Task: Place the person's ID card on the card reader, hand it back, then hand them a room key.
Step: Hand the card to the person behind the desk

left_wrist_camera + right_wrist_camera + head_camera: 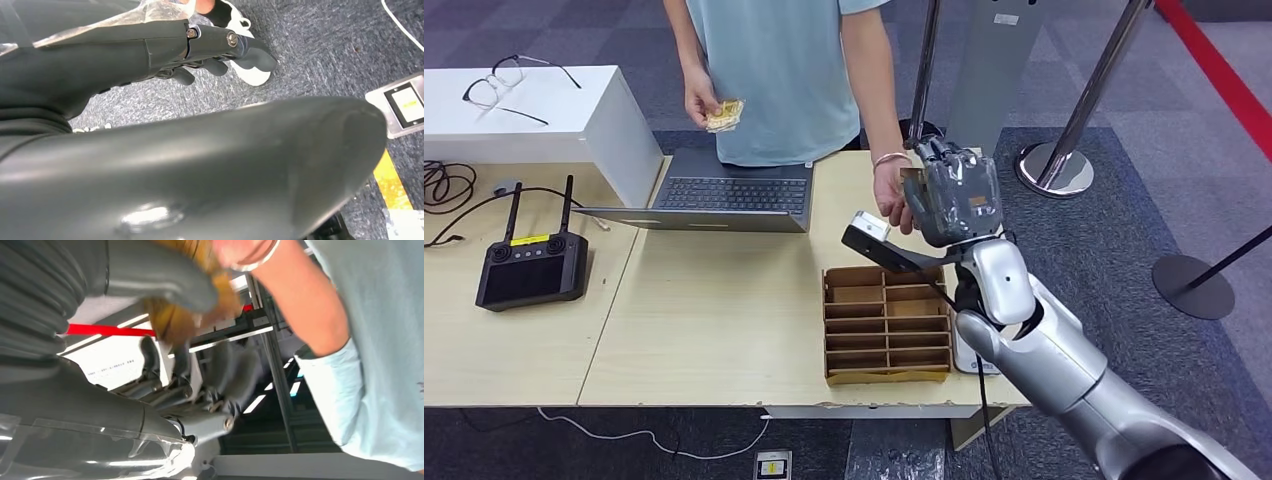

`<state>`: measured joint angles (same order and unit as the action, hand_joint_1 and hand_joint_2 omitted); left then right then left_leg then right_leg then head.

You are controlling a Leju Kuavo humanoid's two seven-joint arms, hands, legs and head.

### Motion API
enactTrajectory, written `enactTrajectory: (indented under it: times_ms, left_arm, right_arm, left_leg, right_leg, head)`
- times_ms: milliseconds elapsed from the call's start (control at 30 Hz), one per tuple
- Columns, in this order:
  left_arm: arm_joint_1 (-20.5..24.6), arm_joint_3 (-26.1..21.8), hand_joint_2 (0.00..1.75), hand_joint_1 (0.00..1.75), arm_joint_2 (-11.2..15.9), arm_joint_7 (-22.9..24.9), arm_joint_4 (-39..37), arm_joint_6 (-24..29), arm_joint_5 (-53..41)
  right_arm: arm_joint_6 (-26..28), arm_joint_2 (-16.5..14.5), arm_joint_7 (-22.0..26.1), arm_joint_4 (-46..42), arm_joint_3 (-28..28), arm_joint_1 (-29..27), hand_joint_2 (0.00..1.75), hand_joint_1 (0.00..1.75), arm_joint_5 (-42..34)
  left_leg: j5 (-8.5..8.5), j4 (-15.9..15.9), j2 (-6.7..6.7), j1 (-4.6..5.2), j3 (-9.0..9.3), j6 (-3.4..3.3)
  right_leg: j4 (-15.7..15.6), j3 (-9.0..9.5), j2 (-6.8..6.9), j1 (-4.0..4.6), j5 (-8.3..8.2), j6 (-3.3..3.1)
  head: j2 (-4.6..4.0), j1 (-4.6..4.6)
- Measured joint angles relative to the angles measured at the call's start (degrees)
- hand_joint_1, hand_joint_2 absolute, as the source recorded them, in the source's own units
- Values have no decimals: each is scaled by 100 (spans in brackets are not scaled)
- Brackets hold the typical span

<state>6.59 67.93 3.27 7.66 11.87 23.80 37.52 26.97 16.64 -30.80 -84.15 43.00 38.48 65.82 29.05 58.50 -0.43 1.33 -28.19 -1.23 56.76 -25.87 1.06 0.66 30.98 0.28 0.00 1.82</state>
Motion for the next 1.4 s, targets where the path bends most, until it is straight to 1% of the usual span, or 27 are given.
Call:
enactTrajectory:
  times_ms: [100, 433, 633, 767, 1000, 1233, 1400]
  left_arm:
    - [0, 0, 0, 0, 37, -46, 0, 51, -7]
    - [1, 0, 0, 0, 106, -64, 0, 62, -6]
    - [-2, 0, 0, 0, 108, -51, 0, 46, 39]
    - [-8, 0, 0, 0, 108, -51, 0, 40, 67]
    - [-7, 0, 0, 0, 103, -27, 2, 30, 104]
    - [-8, 0, 0, 0, 84, -31, 2, 47, 134]
    - [-7, -1, 0, 0, 73, -77, 2, 74, 158]
  right_arm:
    - [110, 5, -8, -1, -69, -109, 175, 0, 77]
    - [121, 12, -7, -196, -212, -317, 175, 0, 234]
    - [-163, 73, -46, -505, -270, -510, 175, 0, 364]
    - [-333, 157, -76, -729, -325, -675, 175, 0, 353]
    - [-265, 248, -41, -974, -396, -892, 175, 0, 92]
    - [-270, 275, -13, -1089, -397, -1018, 175, 0, 63]
    - [-381, 323, -13, -1221, -401, -1072, 175, 0, 64]
  left_leg:
    - [0, 0, 1, 0, 0, 0]
    - [0, 0, 1, 0, 0, 0]
    - [0, 0, 0, 0, 0, 0]
    - [0, 0, 1, 0, 0, 0]
    - [0, 0, 1, 0, 0, 0]
    - [0, 0, 1, 0, 1, 0]
    - [0, 0, 1, 0, 1, 0]
  right_leg:
    - [0, 0, 0, 0, 0, 0]
    - [0, 0, 0, 0, 0, 0]
    - [0, -1, 0, 0, 0, 0]
    - [0, 0, 0, 0, 0, 0]
    - [0, 0, 0, 0, 0, 0]
    - [0, 0, 0, 0, 0, 0]
    - [0, 0, 0, 0, 0, 0]
  head:
    - [0, 0]
    - [0, 0]
    - [0, 0]
    - [-1, 0]
    - [0, 0]
    - [0, 0]
    - [0, 1]
